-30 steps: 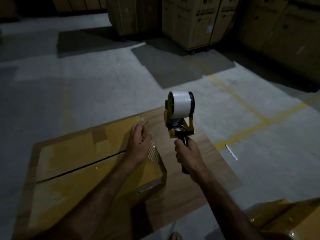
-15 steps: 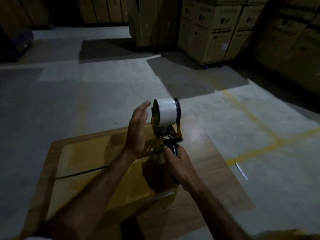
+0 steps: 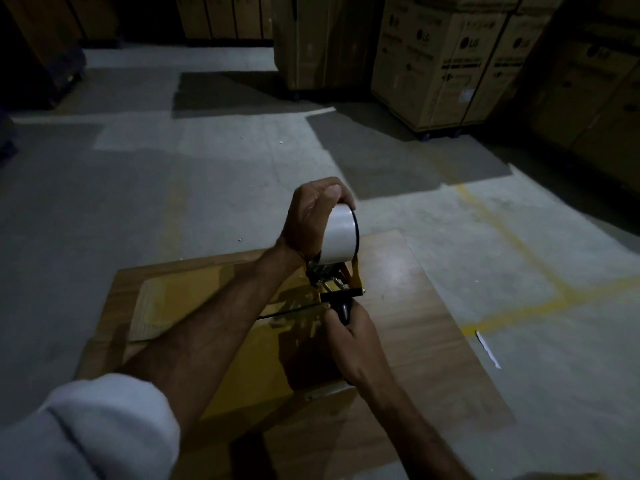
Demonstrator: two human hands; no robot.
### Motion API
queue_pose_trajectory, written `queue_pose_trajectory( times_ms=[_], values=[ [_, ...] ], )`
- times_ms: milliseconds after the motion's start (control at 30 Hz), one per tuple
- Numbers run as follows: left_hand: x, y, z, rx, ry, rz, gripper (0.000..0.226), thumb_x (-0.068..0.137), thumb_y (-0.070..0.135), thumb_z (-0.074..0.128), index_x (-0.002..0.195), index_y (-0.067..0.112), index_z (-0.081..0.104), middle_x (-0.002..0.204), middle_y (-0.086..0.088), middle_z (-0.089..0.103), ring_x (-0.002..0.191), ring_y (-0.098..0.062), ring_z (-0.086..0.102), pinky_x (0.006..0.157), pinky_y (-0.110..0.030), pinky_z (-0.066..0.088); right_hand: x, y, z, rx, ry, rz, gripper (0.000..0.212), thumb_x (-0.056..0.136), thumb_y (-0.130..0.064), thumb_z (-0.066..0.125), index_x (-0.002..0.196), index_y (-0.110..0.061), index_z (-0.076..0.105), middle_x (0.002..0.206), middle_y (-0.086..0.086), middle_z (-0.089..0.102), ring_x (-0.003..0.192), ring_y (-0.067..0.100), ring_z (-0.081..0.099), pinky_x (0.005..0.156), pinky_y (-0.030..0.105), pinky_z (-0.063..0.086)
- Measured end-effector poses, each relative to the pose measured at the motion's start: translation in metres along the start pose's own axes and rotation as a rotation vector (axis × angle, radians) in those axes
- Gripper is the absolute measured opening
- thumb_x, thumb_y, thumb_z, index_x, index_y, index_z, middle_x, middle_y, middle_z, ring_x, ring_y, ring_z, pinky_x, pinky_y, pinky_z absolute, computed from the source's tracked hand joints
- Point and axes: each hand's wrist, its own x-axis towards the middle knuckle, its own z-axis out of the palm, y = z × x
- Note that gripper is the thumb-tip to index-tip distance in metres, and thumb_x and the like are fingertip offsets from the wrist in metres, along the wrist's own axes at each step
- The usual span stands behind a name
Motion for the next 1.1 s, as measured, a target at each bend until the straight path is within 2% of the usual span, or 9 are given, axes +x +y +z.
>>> queue_pose_trajectory(
  times_ms=[133, 333, 533, 600, 700, 800, 867, 967, 1100],
  values=[
    [-0.002, 0.002, 0.006, -0.036, 0.027, -0.021, 0.059, 0.089, 0.039, 0.036, 0.076, -0.011, 0.063, 0.078, -0.028, 0.062, 0.073, -0.042, 0.059, 0.067, -0.043, 0.046, 0.001, 0.002, -0.002, -0.024, 0.017, 0.006, 0.011, 0.103, -0.029, 0.053, 0.103, -0.022, 0.061, 0.092, 0.004, 0.066, 0.082, 0.018, 0.064, 0.074, 0.04, 0.056],
    [-0.001, 0.001, 0.008, -0.014, -0.047, -0.041, 0.064, 0.09, 0.043, 0.036, 0.079, -0.014, 0.063, 0.081, -0.03, 0.061, 0.076, -0.044, 0.059, 0.071, -0.051, 0.047, 0.0, 0.007, -0.004, -0.019, 0.054, 0.016, 0.01, 0.103, -0.03, 0.054, 0.104, -0.024, 0.062, 0.092, 0.001, 0.069, 0.082, 0.016, 0.067, 0.067, 0.036, 0.056],
    [-0.002, -0.006, 0.01, 0.003, -0.067, -0.078, 0.065, 0.093, 0.043, 0.035, 0.08, -0.014, 0.062, 0.083, -0.032, 0.062, 0.076, -0.042, 0.059, 0.069, -0.053, 0.047, 0.001, 0.011, -0.005, -0.005, 0.037, 0.026, 0.012, 0.102, -0.03, 0.054, 0.103, -0.022, 0.062, 0.087, -0.002, 0.065, 0.066, -0.001, 0.061, 0.054, 0.015, 0.048],
    [0.0, -0.011, 0.008, -0.101, -0.106, -0.212, 0.061, 0.098, 0.045, 0.032, 0.097, -0.003, 0.071, 0.11, -0.022, 0.071, 0.1, -0.031, 0.066, 0.088, -0.048, 0.049, 0.006, 0.011, -0.01, -0.006, 0.046, 0.049, 0.013, 0.101, -0.03, 0.054, 0.102, -0.02, 0.063, 0.086, -0.001, 0.065, 0.068, 0.003, 0.06, 0.056, 0.02, 0.049],
    [-0.008, -0.034, -0.004, -0.103, -0.06, -0.329, 0.058, 0.102, 0.046, 0.021, 0.129, 0.022, 0.066, 0.144, 0.003, 0.06, 0.138, -0.013, 0.05, 0.113, -0.033, 0.036, 0.013, 0.009, -0.02, 0.045, 0.034, 0.053, 0.014, 0.103, -0.03, 0.054, 0.102, -0.02, 0.064, 0.085, 0.0, 0.067, 0.072, 0.013, 0.064, 0.059, 0.028, 0.052],
    [-0.027, -0.073, -0.023, 0.143, 0.091, -0.508, 0.035, 0.109, 0.032, 0.037, 0.123, 0.021, 0.068, 0.129, 0.002, 0.066, 0.127, -0.022, 0.058, 0.093, -0.025, 0.045, 0.026, 0.005, -0.03, 0.07, 0.036, 0.023, 0.016, 0.105, -0.027, 0.053, 0.093, -0.02, 0.061, 0.074, -0.008, 0.063, 0.067, 0.015, 0.06, 0.059, 0.032, 0.05],
    [-0.041, -0.1, -0.037, 0.363, 0.039, -0.628, 0.024, 0.108, 0.023, 0.051, 0.123, 0.016, 0.068, 0.128, -0.002, 0.066, 0.123, -0.025, 0.061, 0.093, -0.03, 0.05, 0.039, 0.001, -0.034, 0.072, 0.034, 0.006, 0.018, 0.106, -0.025, 0.052, 0.089, -0.022, 0.058, 0.065, -0.014, 0.057, 0.06, 0.006, 0.053, 0.055, 0.025, 0.045],
    [-0.053, -0.122, -0.05, 0.515, -0.138, -0.665, 0.037, 0.1, 0.029, 0.067, 0.135, 0.018, 0.061, 0.137, -0.004, 0.061, 0.126, -0.022, 0.057, 0.102, -0.038, 0.05, 0.062, -0.01, -0.035, 0.069, 0.01, -0.017, 0.018, 0.107, -0.024, 0.05, 0.09, -0.023, 0.056, 0.063, -0.019, 0.058, 0.056, -0.002, 0.051, 0.055, 0.022, 0.045],
    [-0.042, -0.131, -0.054, 0.404, -0.217, -0.75, 0.051, 0.098, 0.036, 0.07, 0.144, 0.02, 0.054, 0.136, -0.005, 0.061, 0.117, -0.02, 0.061, 0.099, -0.043, 0.055, 0.093, -0.021, -0.029, 0.044, -0.024, -0.018, 0.02, 0.107, -0.022, 0.049, 0.088, -0.022, 0.053, 0.068, -0.009, 0.051, 0.057, 0.006, 0.047, 0.057, 0.032, 0.042]
  ],
)
